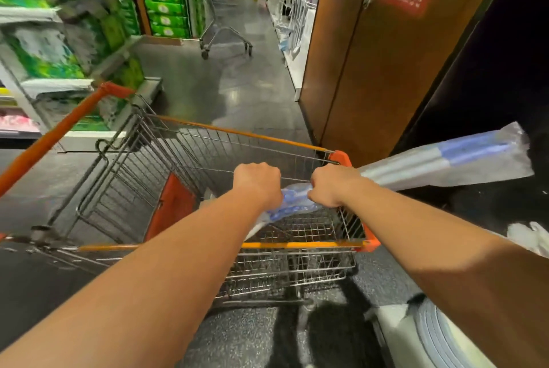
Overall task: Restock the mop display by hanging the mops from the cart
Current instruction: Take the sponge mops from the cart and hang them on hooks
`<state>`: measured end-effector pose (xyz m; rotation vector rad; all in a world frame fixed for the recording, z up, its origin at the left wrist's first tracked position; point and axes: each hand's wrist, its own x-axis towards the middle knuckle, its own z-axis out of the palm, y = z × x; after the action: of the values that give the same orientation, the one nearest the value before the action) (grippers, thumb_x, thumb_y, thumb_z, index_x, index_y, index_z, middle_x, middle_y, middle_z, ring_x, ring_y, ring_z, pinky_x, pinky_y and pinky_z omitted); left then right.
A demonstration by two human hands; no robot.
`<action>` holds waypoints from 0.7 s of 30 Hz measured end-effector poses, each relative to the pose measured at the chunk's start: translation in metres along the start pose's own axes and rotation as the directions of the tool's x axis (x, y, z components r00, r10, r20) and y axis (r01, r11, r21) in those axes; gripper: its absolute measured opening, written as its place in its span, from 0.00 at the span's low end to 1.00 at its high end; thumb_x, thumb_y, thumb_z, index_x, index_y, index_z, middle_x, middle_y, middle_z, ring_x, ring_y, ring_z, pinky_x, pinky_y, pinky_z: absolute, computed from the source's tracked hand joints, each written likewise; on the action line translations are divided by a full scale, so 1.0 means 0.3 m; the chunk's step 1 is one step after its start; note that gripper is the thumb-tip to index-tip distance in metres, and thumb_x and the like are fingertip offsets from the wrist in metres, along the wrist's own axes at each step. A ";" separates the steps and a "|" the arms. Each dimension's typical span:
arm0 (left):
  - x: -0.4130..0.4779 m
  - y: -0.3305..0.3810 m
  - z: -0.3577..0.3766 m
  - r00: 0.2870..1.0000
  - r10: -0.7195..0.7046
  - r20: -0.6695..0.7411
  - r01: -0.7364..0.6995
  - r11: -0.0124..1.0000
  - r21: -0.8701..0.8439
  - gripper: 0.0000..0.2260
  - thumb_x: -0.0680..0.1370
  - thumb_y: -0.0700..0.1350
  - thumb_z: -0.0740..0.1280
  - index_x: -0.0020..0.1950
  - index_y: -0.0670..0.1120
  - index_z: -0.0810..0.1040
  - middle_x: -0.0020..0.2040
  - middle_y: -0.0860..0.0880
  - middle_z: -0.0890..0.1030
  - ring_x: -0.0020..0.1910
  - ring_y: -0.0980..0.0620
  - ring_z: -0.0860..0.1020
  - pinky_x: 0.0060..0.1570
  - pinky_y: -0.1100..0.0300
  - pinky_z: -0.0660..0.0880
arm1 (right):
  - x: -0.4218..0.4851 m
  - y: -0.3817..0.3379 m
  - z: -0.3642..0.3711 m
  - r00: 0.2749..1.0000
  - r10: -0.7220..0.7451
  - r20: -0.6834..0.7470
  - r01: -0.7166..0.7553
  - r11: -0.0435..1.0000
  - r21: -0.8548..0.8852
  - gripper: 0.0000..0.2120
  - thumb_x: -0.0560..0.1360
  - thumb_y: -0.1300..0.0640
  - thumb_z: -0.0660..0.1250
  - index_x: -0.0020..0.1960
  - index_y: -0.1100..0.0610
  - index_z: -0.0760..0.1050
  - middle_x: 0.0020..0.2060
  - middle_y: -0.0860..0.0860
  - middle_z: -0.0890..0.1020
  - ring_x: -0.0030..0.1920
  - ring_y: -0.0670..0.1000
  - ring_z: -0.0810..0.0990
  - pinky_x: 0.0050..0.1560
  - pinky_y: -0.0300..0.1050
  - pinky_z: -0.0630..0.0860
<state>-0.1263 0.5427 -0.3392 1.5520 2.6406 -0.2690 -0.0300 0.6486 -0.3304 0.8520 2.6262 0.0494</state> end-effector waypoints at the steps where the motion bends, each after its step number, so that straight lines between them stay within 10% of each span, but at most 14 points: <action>1: 0.032 -0.007 0.017 1.000 -0.013 0.013 0.013 1.000 -0.011 0.14 0.80 0.51 0.61 0.60 0.45 0.77 0.58 0.45 0.79 0.58 0.43 0.78 0.45 0.54 0.66 | 0.041 0.007 0.005 1.000 -0.023 0.009 0.023 1.000 -0.009 0.07 0.77 0.53 0.60 0.46 0.55 0.73 0.47 0.56 0.78 0.48 0.58 0.77 0.44 0.47 0.70; 15: 0.368 -0.024 0.298 0.914 -0.371 0.165 0.398 0.899 -0.181 0.13 0.81 0.50 0.60 0.57 0.44 0.78 0.56 0.45 0.81 0.55 0.45 0.80 0.43 0.56 0.69 | 0.553 0.036 0.157 0.967 -0.256 -0.001 0.254 0.961 -0.107 0.12 0.77 0.54 0.60 0.56 0.56 0.78 0.54 0.55 0.81 0.54 0.58 0.80 0.47 0.47 0.70; 21: 0.411 0.037 0.490 0.780 -0.530 0.331 0.611 0.533 -0.586 0.18 0.82 0.52 0.58 0.68 0.44 0.70 0.60 0.41 0.78 0.58 0.40 0.77 0.49 0.51 0.73 | 0.655 -0.003 0.264 0.972 -0.218 0.091 0.224 0.973 -0.061 0.13 0.79 0.54 0.58 0.60 0.57 0.75 0.57 0.55 0.79 0.57 0.57 0.78 0.49 0.46 0.71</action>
<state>-0.1814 0.6268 -0.5028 0.3952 2.5984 0.5240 -0.1481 0.7540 -0.4711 0.5214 2.6058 0.0462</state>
